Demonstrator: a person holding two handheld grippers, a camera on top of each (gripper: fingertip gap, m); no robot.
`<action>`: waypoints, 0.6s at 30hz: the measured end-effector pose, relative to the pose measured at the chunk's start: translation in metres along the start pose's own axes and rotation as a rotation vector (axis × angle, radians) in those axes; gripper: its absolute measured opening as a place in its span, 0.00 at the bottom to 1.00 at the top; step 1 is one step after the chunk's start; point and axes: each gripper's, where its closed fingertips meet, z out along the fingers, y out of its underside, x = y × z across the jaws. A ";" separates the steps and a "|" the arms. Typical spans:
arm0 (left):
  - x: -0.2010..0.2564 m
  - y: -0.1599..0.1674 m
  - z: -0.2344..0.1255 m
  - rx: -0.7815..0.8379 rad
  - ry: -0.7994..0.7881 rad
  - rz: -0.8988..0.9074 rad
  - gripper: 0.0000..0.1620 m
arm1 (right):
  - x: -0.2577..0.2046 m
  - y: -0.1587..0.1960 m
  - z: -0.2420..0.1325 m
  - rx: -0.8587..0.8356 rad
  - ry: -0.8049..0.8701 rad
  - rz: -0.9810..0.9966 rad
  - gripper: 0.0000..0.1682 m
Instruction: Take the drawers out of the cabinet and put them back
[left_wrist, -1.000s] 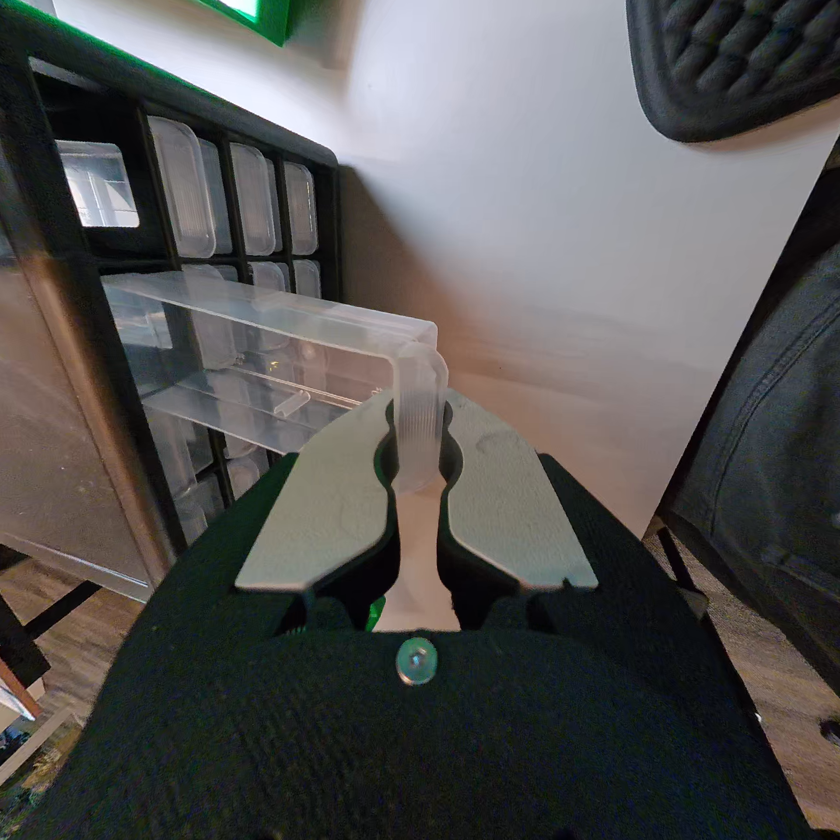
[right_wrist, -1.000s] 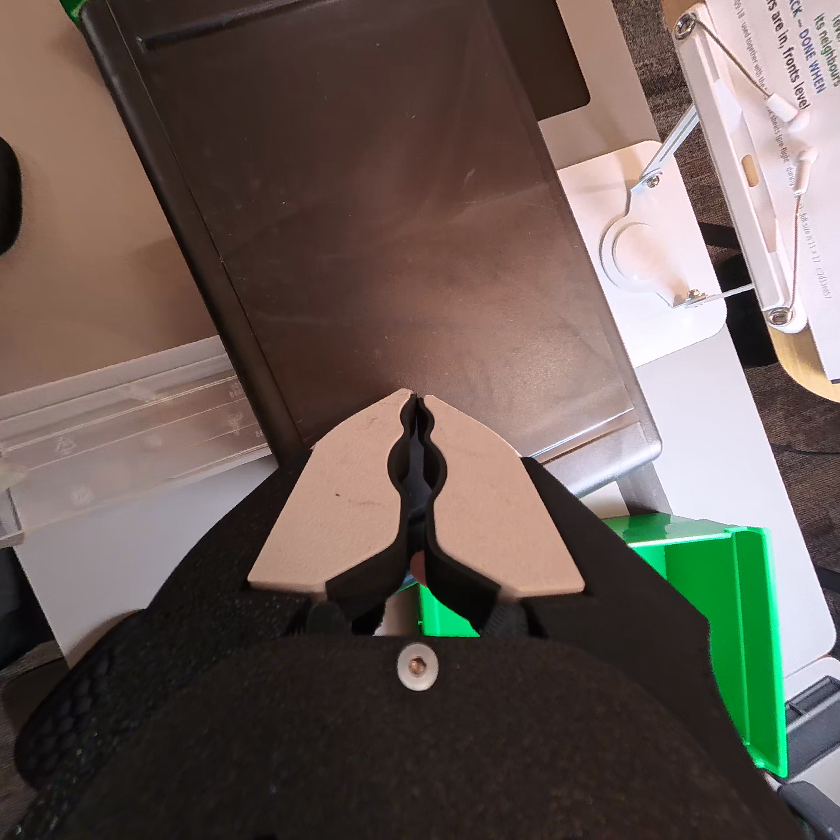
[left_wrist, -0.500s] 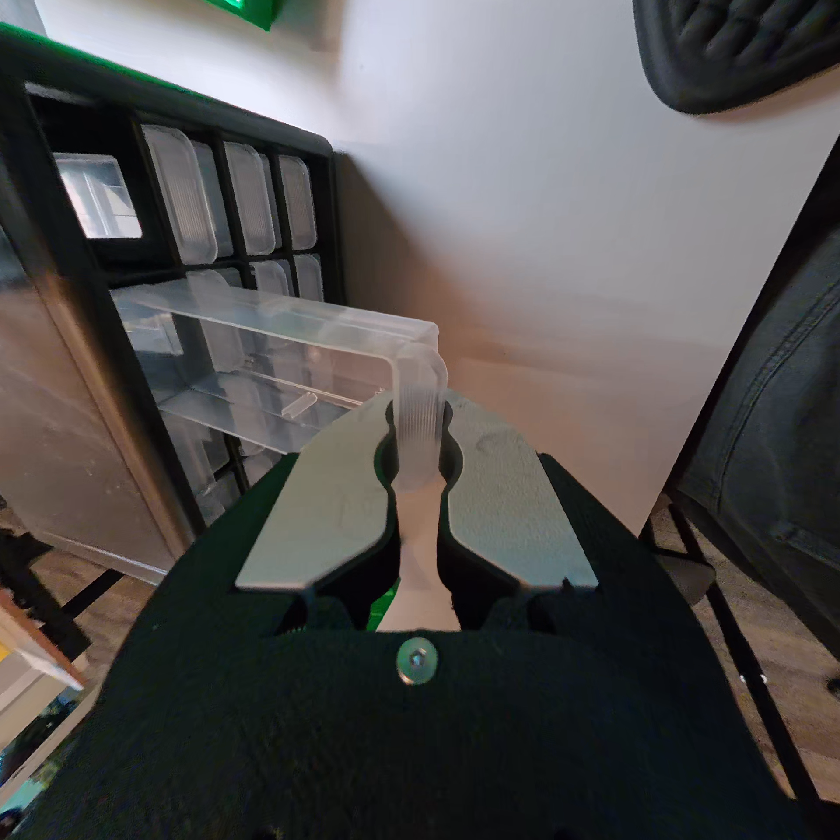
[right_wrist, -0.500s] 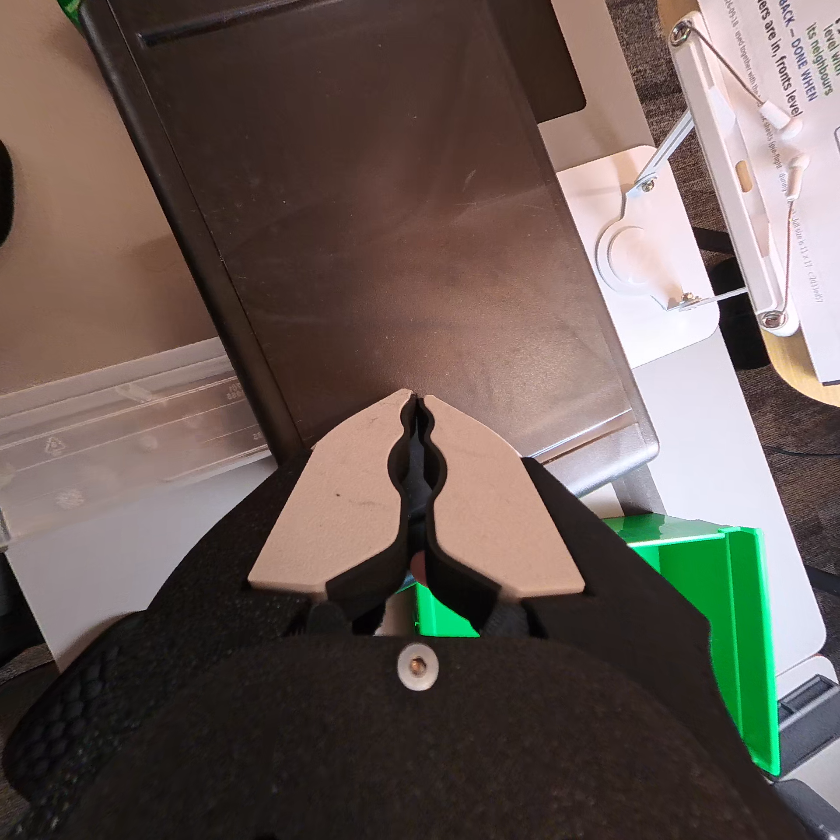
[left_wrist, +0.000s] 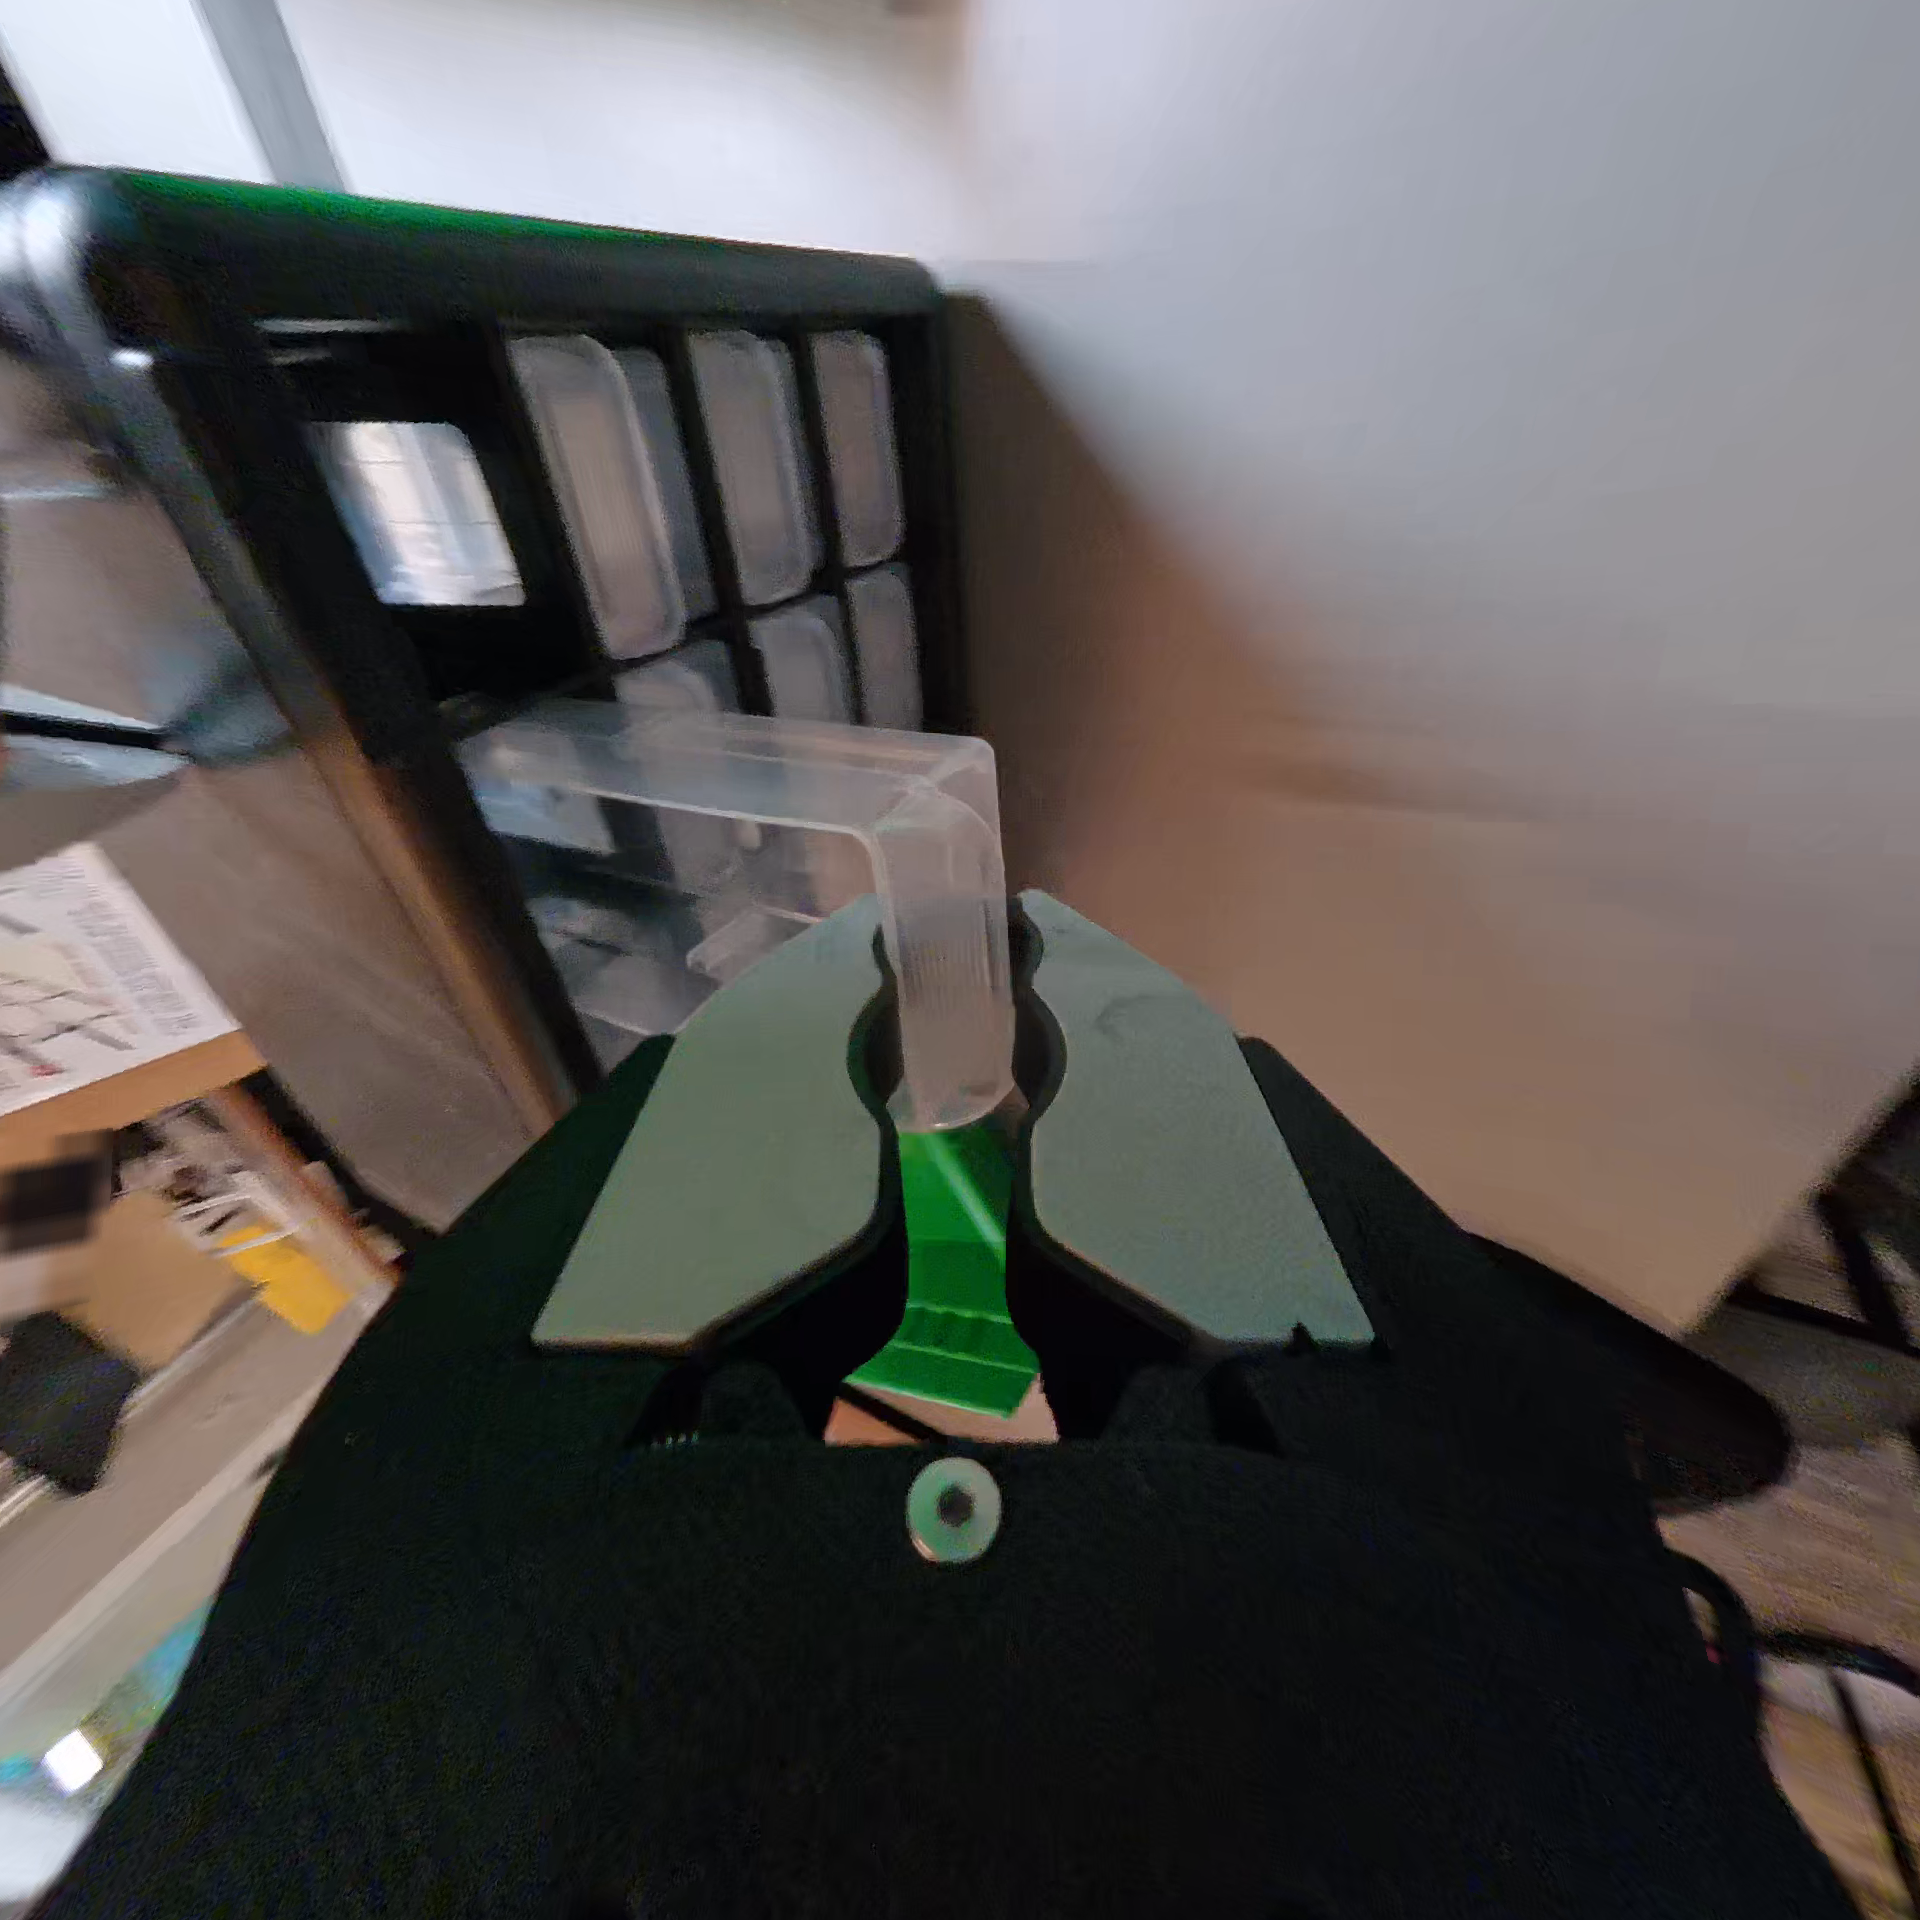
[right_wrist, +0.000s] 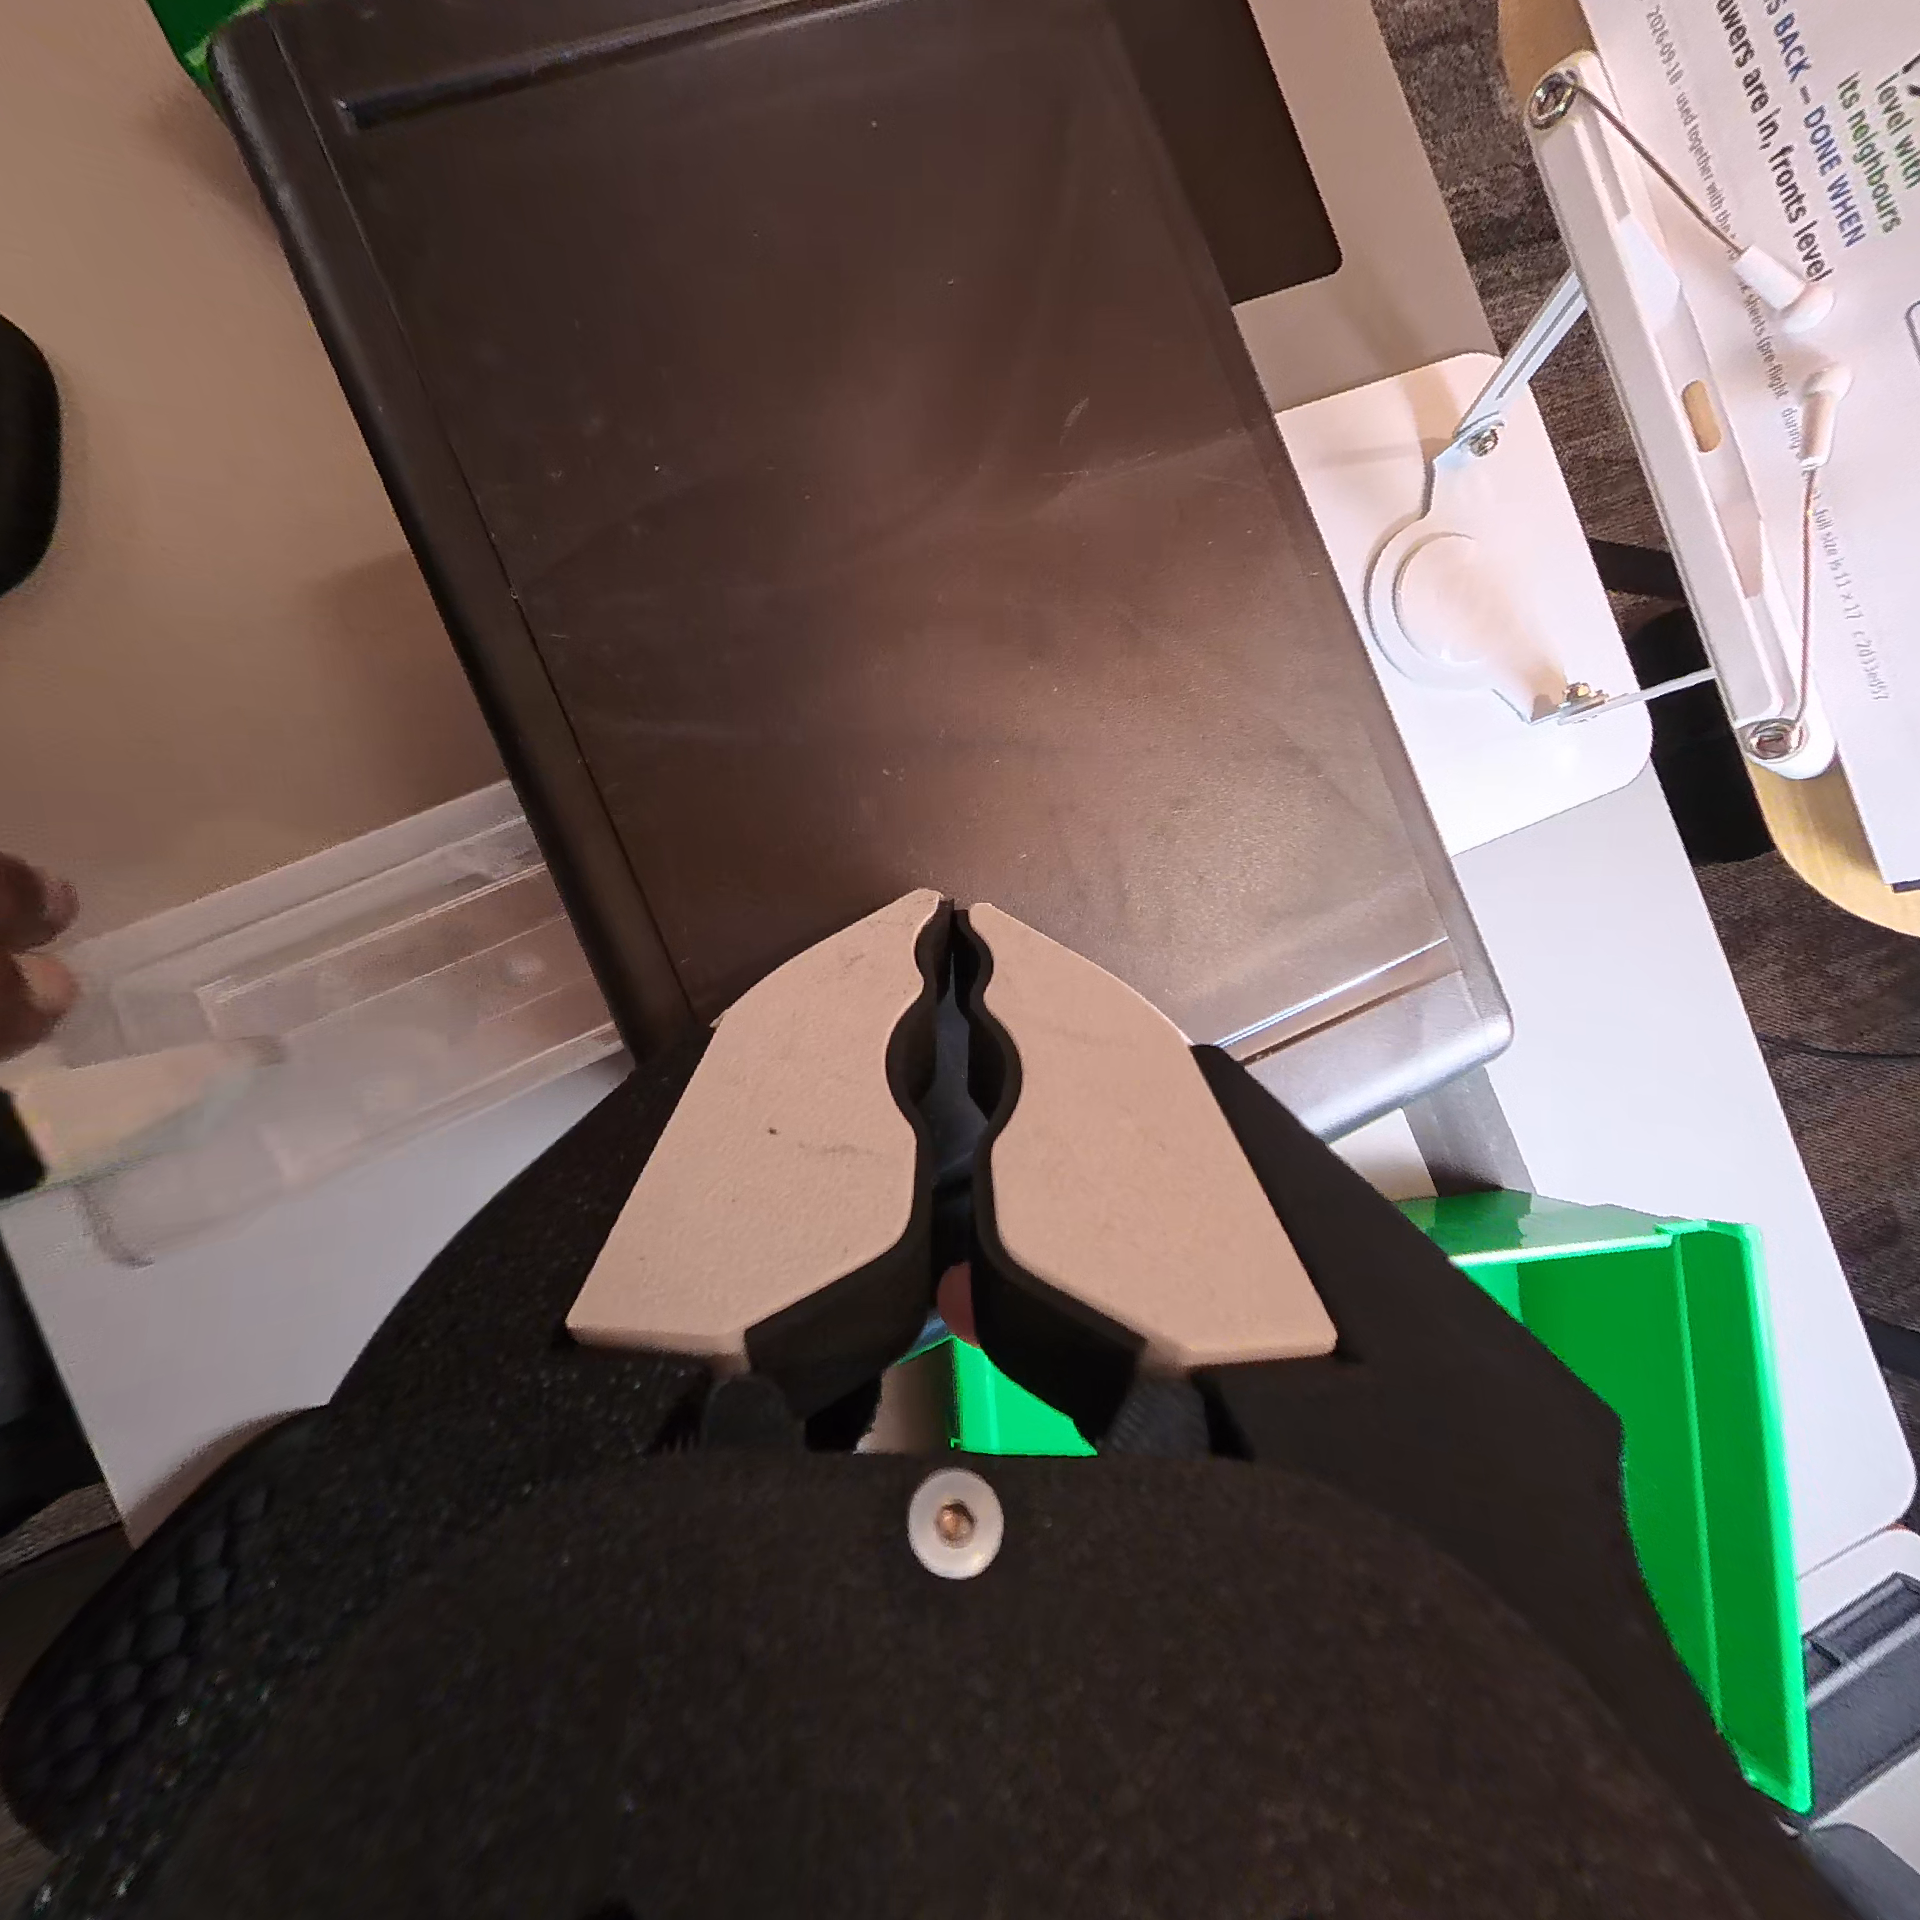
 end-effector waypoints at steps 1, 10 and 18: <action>-0.007 0.001 0.005 -0.012 -0.044 0.014 0.11 | 0.000 0.000 0.000 -0.001 0.002 -0.001 0.00; -0.064 0.010 0.034 0.098 -0.242 -0.037 0.13 | 0.000 0.000 0.000 -0.006 0.006 -0.004 0.00; -0.049 0.010 0.005 0.347 -0.305 -0.069 0.12 | 0.000 0.000 0.000 0.002 -0.004 0.000 0.00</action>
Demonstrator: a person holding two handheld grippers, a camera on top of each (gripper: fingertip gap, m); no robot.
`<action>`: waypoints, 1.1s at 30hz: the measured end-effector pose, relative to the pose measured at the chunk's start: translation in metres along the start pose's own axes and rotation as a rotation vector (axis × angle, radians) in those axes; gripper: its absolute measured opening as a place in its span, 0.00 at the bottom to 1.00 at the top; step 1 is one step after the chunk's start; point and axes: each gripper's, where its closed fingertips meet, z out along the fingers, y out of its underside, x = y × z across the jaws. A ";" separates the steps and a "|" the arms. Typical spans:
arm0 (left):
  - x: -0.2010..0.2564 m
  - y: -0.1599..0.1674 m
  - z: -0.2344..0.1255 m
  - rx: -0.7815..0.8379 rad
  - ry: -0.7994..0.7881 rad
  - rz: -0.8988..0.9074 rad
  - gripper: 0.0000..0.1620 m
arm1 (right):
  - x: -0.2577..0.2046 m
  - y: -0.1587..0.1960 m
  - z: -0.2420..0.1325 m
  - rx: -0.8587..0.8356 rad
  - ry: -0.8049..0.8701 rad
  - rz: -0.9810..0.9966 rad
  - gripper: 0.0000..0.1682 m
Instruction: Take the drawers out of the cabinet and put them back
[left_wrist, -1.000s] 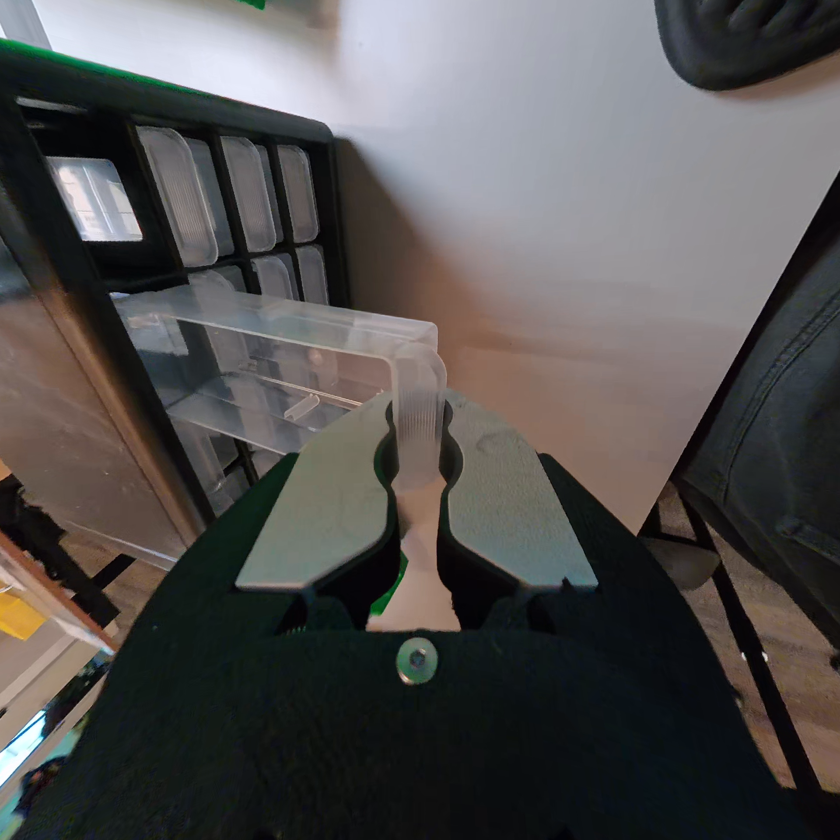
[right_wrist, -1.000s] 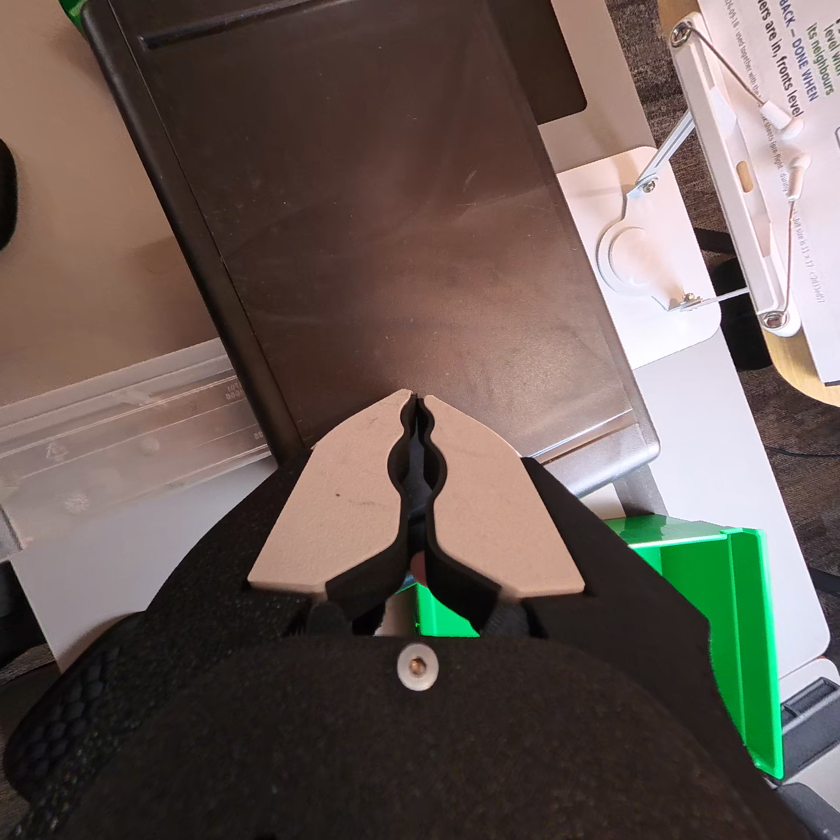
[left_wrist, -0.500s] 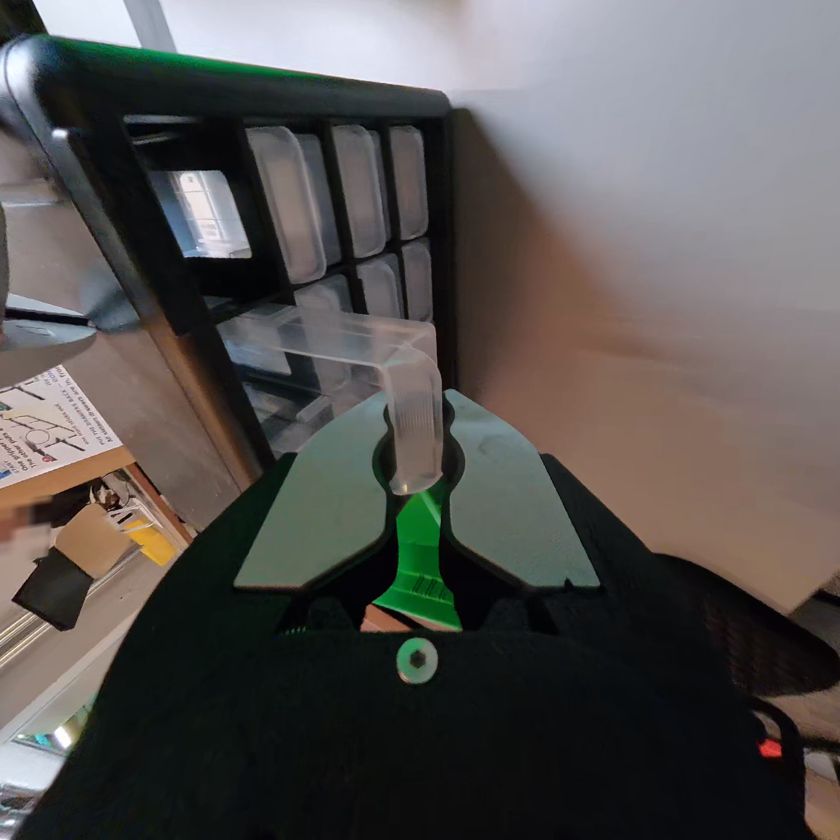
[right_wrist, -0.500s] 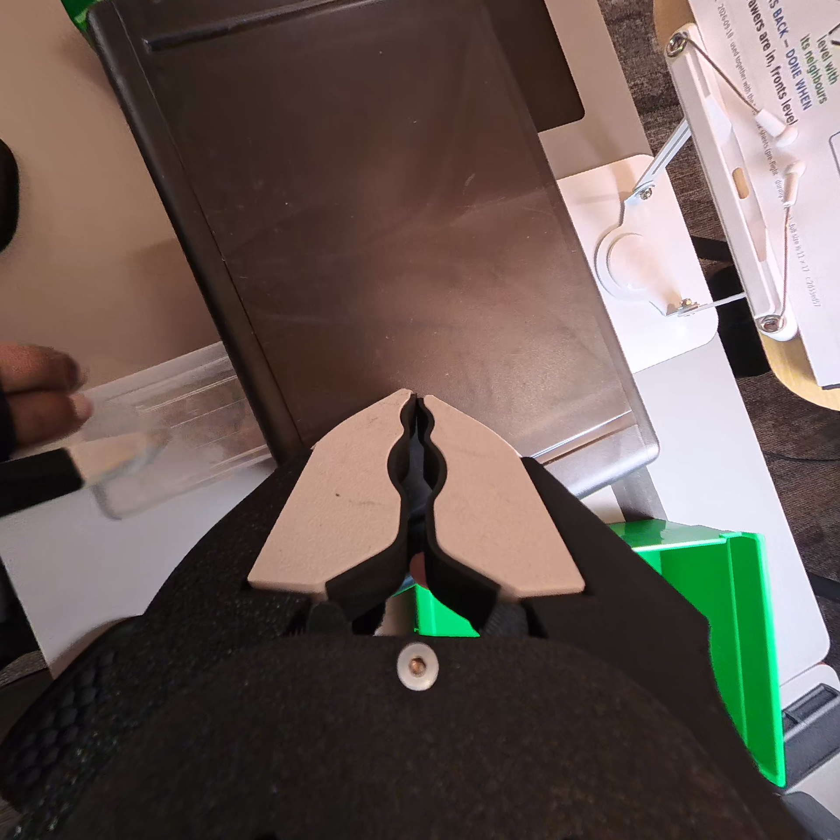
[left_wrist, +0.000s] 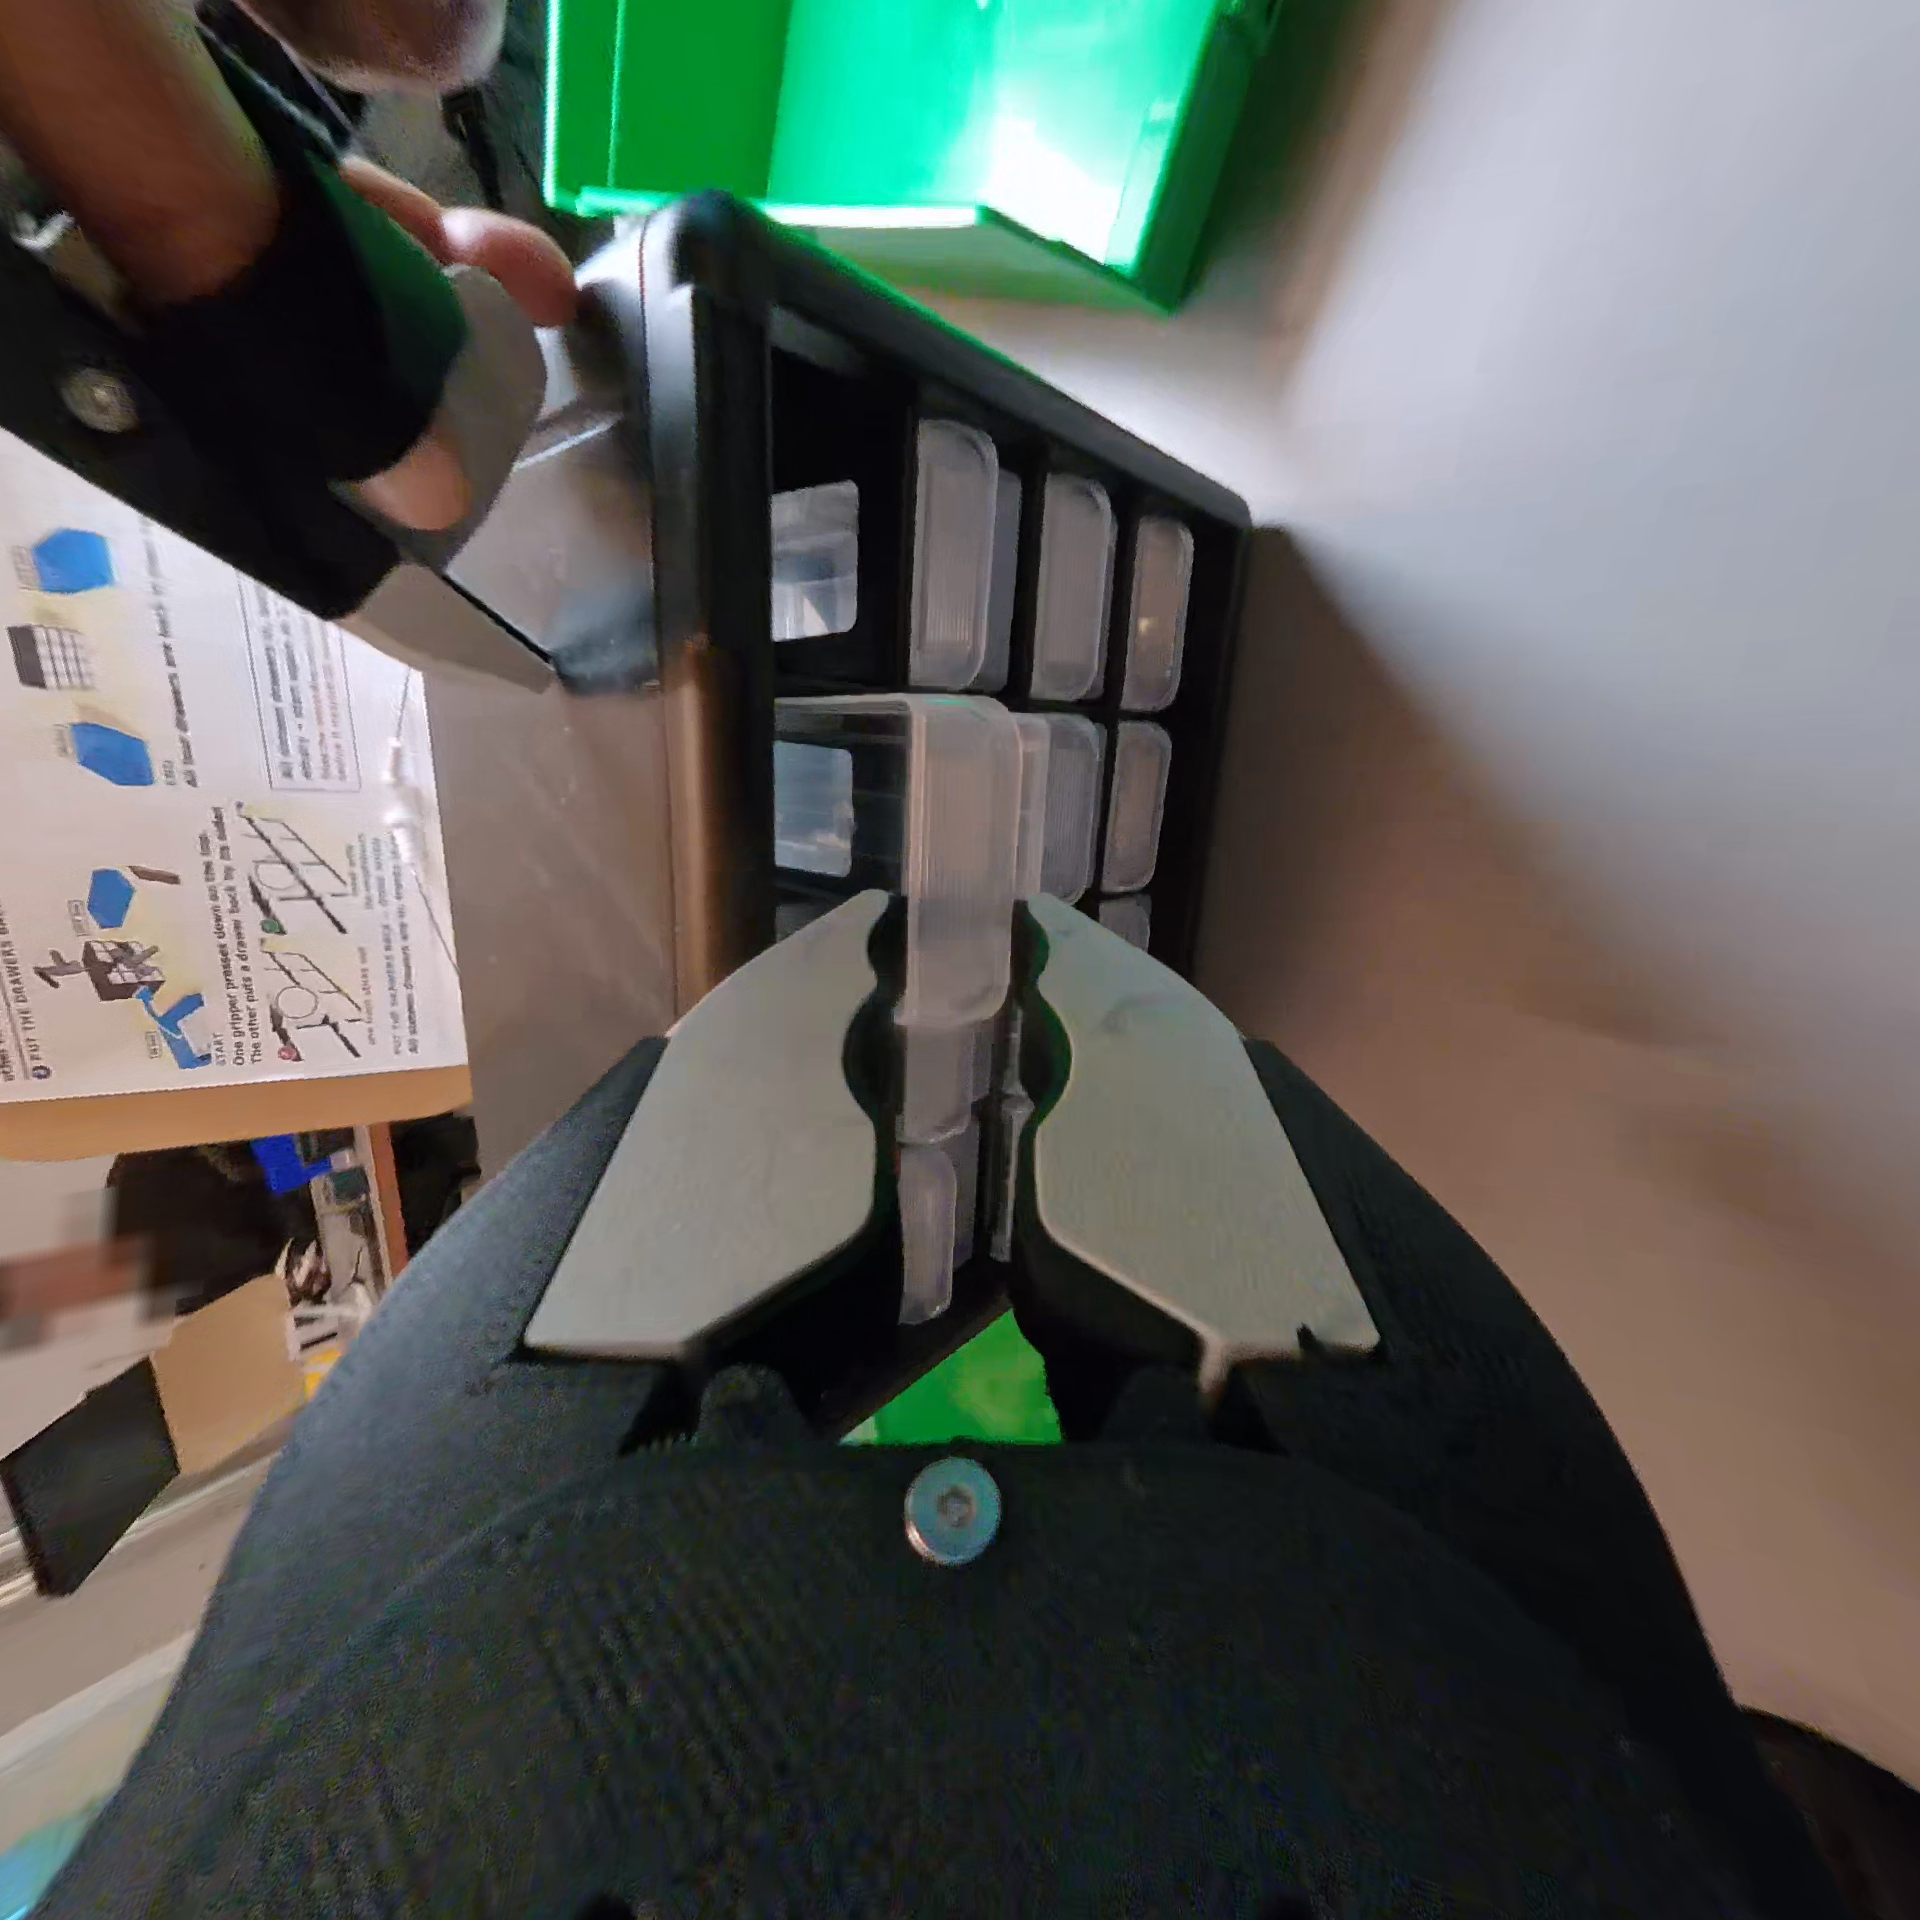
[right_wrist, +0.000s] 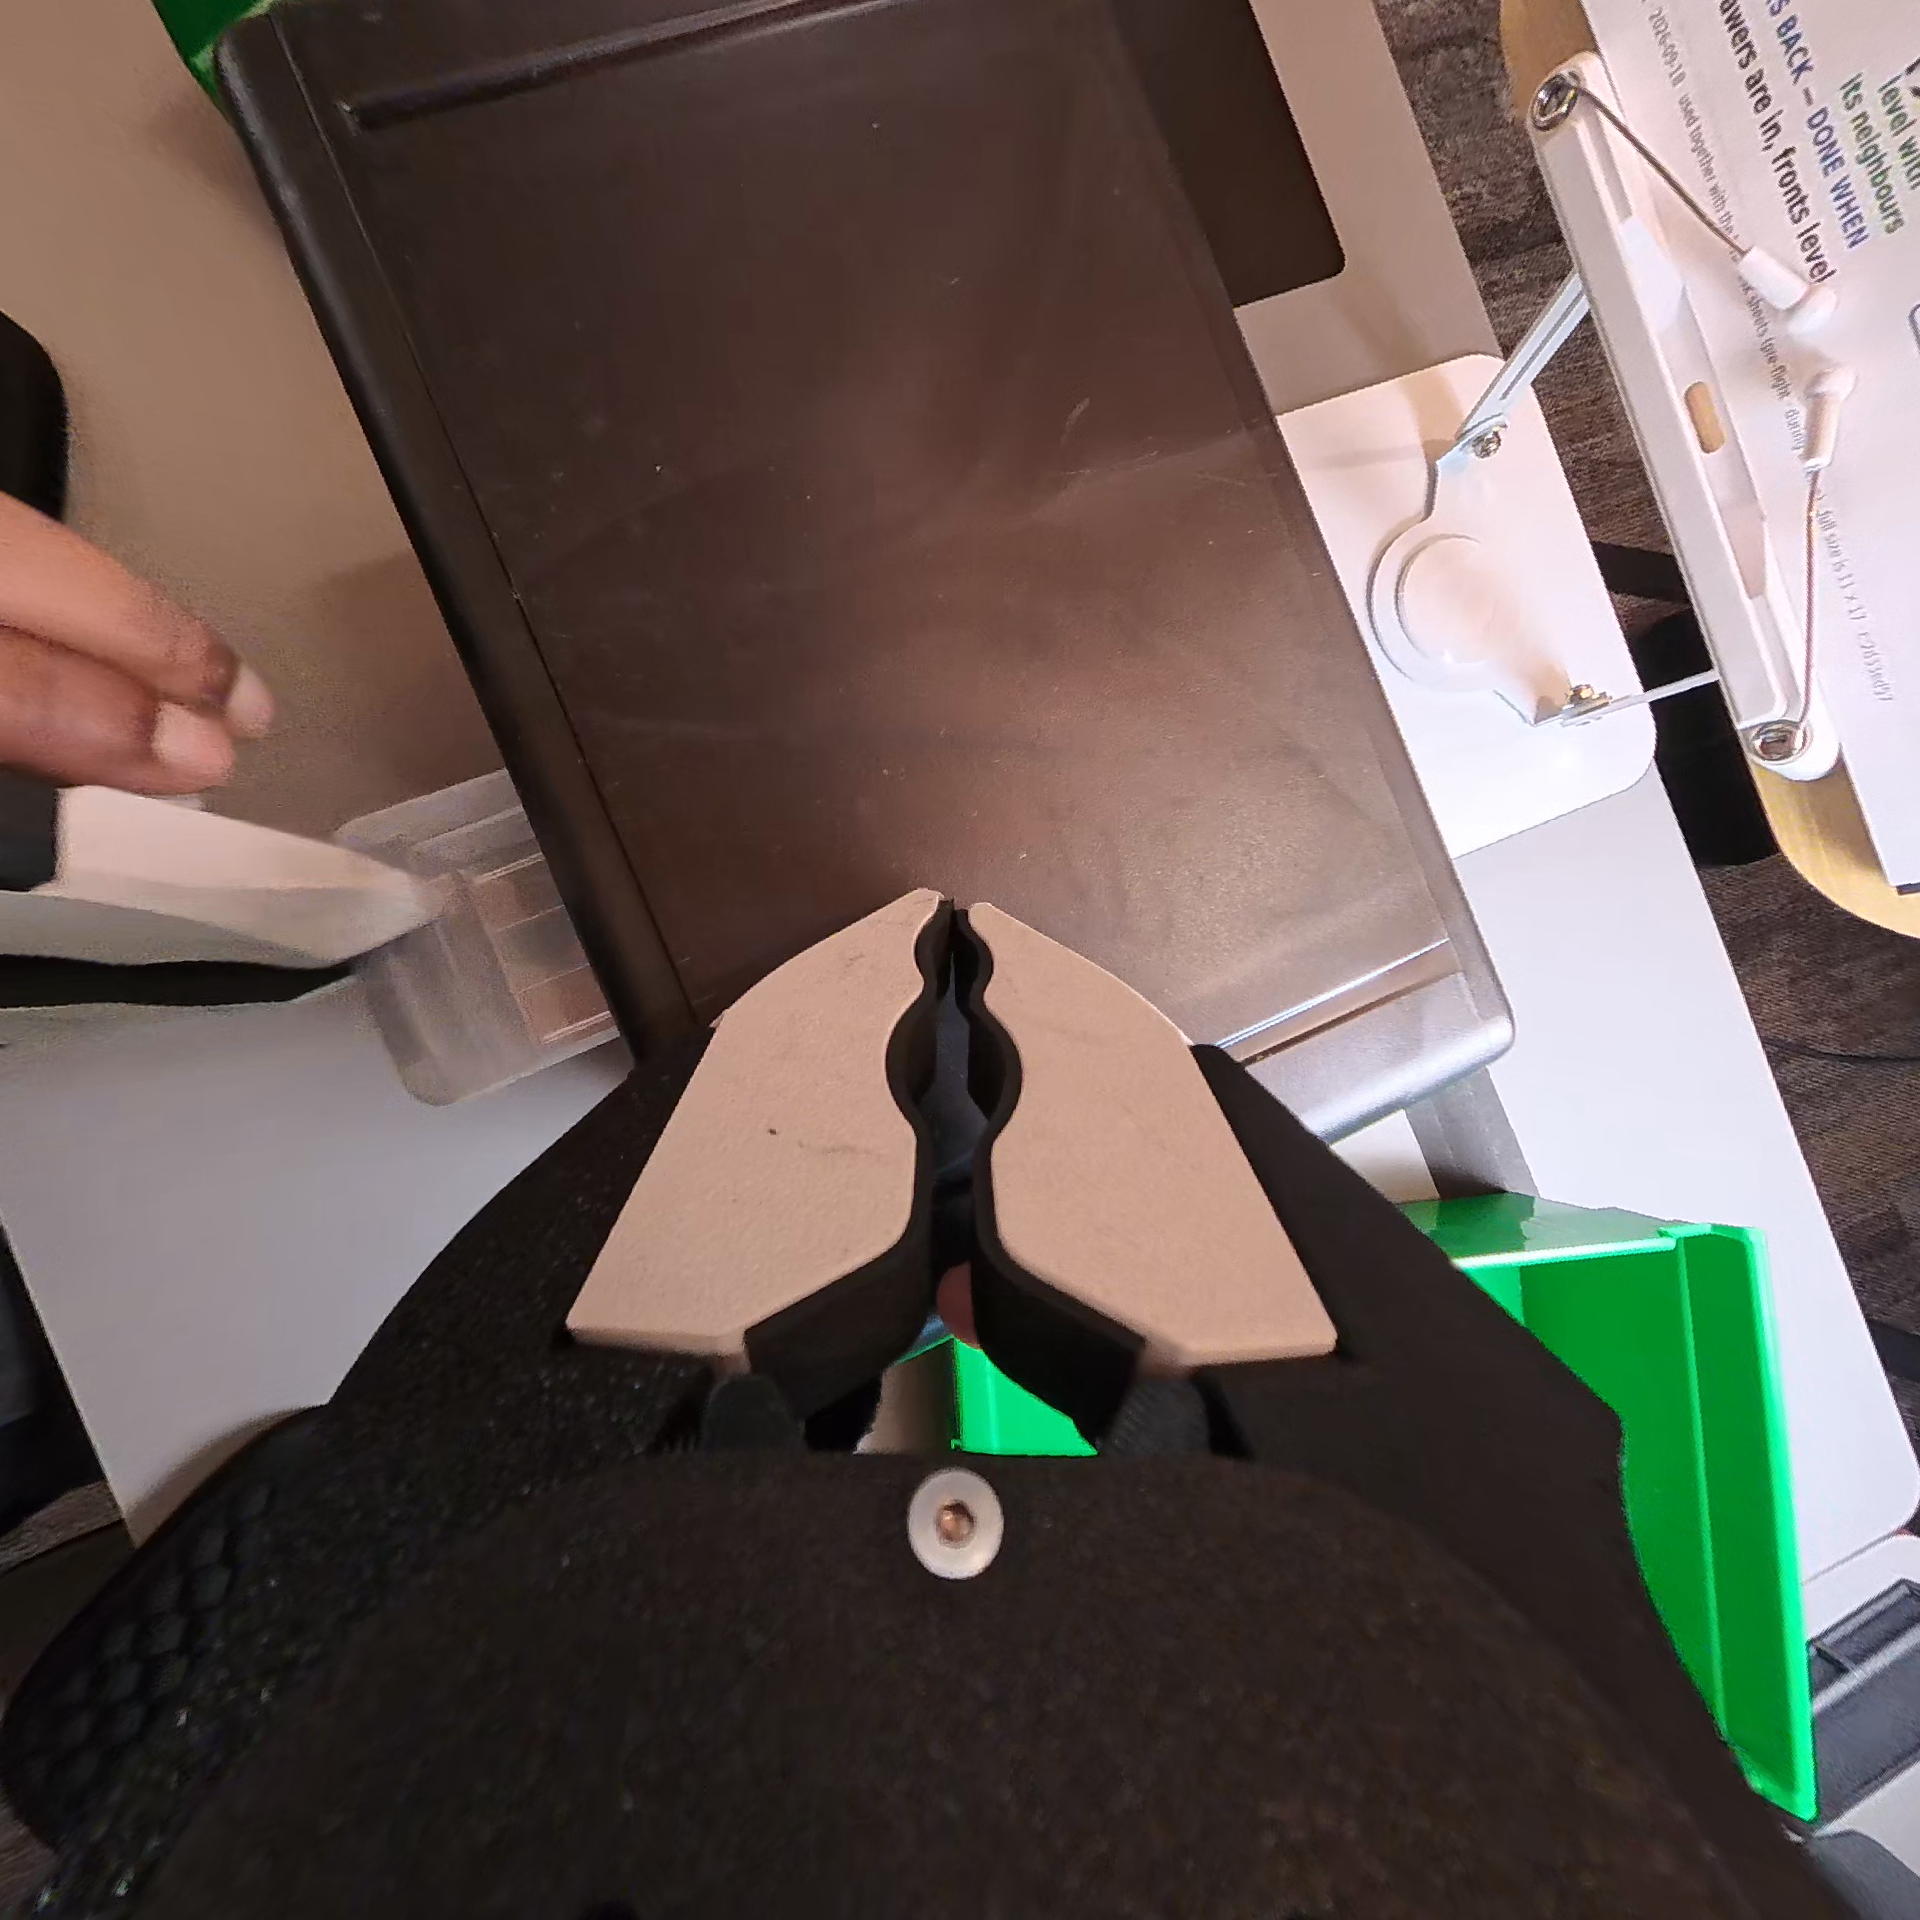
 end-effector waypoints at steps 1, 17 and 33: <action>0.002 -0.001 -0.003 0.029 -0.003 -0.004 0.12 | 0.000 0.000 0.000 -0.003 0.001 0.000 0.00; -0.002 -0.011 0.000 0.327 -0.143 -0.056 0.06 | 0.000 0.000 0.000 -0.001 -0.014 0.019 0.00; -0.010 0.001 0.058 0.138 -0.231 -0.210 0.00 | 0.000 0.000 0.000 -0.010 -0.006 0.039 0.00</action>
